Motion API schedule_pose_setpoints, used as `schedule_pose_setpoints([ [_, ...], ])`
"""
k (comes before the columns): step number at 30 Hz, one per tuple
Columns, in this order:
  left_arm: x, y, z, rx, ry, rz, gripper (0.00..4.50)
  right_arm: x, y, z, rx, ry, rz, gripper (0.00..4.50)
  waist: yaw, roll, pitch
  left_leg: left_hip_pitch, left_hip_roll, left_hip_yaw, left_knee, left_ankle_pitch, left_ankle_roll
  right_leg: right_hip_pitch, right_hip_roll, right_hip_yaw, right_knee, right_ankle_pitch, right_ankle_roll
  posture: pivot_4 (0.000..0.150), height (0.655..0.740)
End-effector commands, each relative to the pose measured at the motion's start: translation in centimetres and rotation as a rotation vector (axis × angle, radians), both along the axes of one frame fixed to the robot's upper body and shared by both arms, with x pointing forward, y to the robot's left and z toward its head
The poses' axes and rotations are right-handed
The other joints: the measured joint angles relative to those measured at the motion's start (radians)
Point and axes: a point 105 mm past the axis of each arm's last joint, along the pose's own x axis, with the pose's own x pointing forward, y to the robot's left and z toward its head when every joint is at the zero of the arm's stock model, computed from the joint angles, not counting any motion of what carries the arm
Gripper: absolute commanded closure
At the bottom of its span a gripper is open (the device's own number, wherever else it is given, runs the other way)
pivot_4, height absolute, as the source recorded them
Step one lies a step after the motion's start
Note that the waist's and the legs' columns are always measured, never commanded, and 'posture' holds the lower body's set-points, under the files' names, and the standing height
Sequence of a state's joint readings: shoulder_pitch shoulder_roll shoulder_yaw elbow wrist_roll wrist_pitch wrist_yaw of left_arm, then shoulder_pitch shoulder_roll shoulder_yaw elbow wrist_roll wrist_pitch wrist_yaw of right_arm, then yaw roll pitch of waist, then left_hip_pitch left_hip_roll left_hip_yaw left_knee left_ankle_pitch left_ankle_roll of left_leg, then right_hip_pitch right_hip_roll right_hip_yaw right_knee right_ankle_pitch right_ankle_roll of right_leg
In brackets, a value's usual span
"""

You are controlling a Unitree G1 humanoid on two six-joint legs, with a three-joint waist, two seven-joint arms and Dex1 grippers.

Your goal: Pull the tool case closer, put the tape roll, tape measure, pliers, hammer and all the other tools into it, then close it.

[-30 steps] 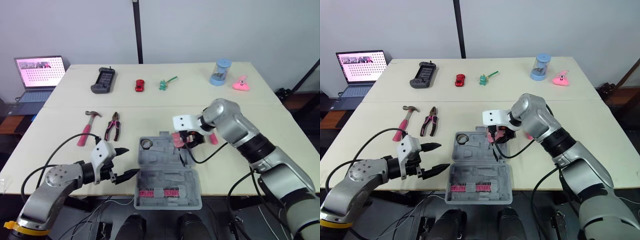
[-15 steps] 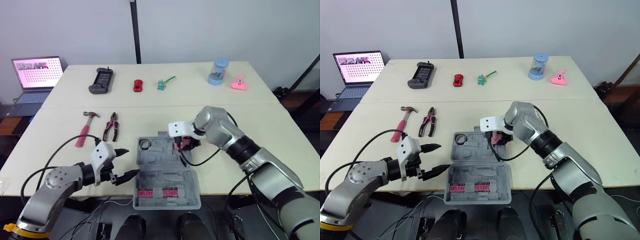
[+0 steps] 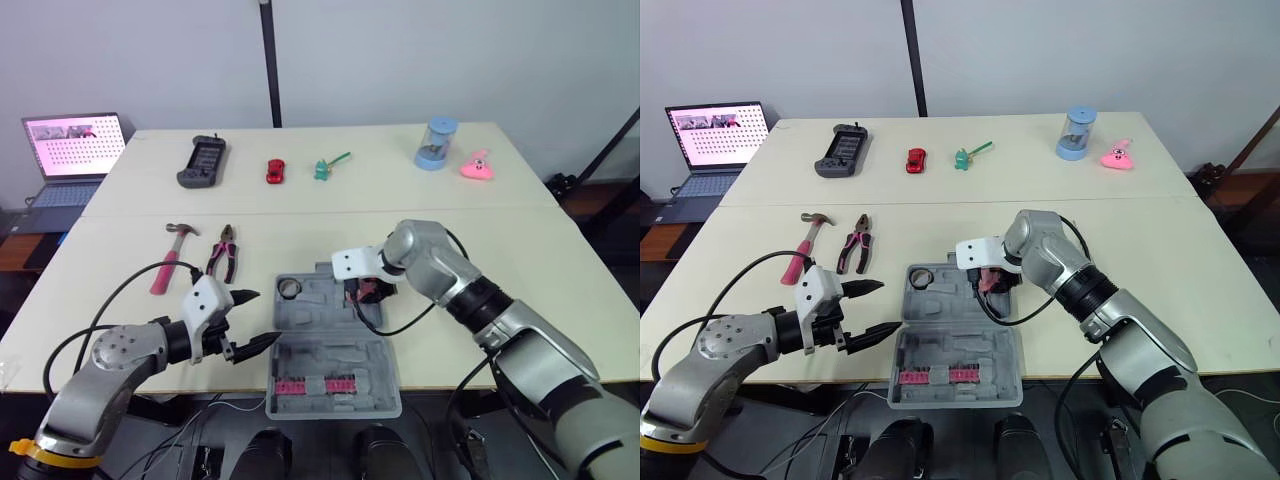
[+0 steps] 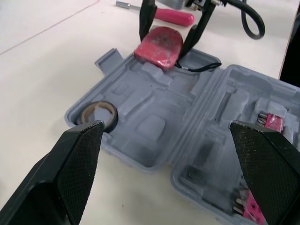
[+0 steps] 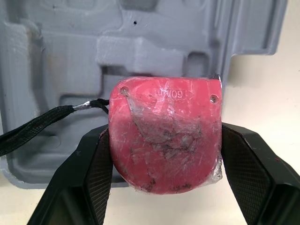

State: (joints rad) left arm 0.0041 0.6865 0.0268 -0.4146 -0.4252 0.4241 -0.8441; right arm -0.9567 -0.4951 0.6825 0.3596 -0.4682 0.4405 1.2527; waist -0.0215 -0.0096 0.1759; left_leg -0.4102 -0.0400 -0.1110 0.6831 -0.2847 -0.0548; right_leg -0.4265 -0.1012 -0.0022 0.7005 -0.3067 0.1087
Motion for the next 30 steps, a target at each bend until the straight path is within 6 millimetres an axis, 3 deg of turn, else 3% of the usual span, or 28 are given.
schedule_pose_setpoints([
  [1,-0.1,-0.2,0.9,0.003,-0.039,-0.012,0.00,0.4,0.3,0.9,0.008,-0.041,0.016,1.62,0.001,0.000,0.000,0.000,0.000,0.000,0.000,0.000,0.000,0.000,0.000,0.000,0.000,0.000,0.000,0.150,0.6741],
  [4,-0.1,-0.2,0.9,0.002,-0.039,-0.013,0.00,0.4,0.4,1.0,0.016,-0.047,0.014,1.62,0.001,0.000,0.000,0.000,0.000,0.000,0.000,0.000,0.000,0.000,0.000,0.000,0.000,0.000,0.000,0.150,0.6741],
  [6,-0.1,-0.2,0.9,0.001,-0.038,-0.013,0.00,0.4,0.6,1.2,0.024,-0.050,0.016,0.58,0.001,0.000,0.000,0.000,0.000,0.000,0.000,0.000,0.000,0.000,0.000,0.000,0.000,0.000,0.000,0.150,0.6741],
  [8,-0.1,-0.3,0.8,-0.002,-0.033,-0.016,0.00,0.6,0.5,1.5,0.027,-0.070,0.017,0.05,0.001,0.000,0.000,0.000,0.000,0.000,0.000,0.000,0.000,0.000,0.000,0.000,0.000,0.000,0.000,0.150,0.6741],
  [12,-0.1,-0.3,0.8,-0.003,-0.033,-0.017,0.00,0.3,0.0,2.7,0.042,-0.074,0.014,0.05,0.001,0.000,0.000,0.000,0.000,0.000,0.000,0.000,0.000,0.000,0.000,0.000,0.000,0.000,0.000,0.150,0.6741],
  [17,-0.1,-0.2,0.8,0.001,-0.034,-0.015,0.00,-1.7,-0.6,5.3,0.121,-0.021,0.024,0.05,0.005,0.000,0.000,-0.001,0.000,0.000,0.000,0.000,0.000,0.000,-0.001,0.000,0.000,0.000,0.000,0.150,0.6741],
  [20,0.0,-0.2,0.9,0.002,-0.039,-0.013,0.00,-2.6,-1.0,6.7,0.266,-0.029,0.043,0.05,0.004,0.000,0.000,0.000,0.000,0.000,0.000,0.000,0.000,0.000,0.000,0.000,0.000,0.000,0.000,0.150,0.6741],
  [25,0.2,-0.2,0.9,0.003,-0.041,-0.021,0.00,-2.0,-2.4,6.8,0.493,-0.078,-0.004,0.05,0.005,0.000,0.000,0.000,0.000,0.000,0.000,0.000,0.000,0.001,-0.001,0.000,0.000,0.000,0.000,0.150,0.6741],
  [30,0.6,-0.1,1.0,0.006,-0.039,-0.029,0.00,-2.3,-3.3,5.2,0.590,-0.042,-0.016,2.41,0.004,0.000,0.000,0.000,0.000,0.000,0.000,0.000,0.000,0.001,-0.001,0.000,0.000,0.000,0.000,0.150,0.6741],
])
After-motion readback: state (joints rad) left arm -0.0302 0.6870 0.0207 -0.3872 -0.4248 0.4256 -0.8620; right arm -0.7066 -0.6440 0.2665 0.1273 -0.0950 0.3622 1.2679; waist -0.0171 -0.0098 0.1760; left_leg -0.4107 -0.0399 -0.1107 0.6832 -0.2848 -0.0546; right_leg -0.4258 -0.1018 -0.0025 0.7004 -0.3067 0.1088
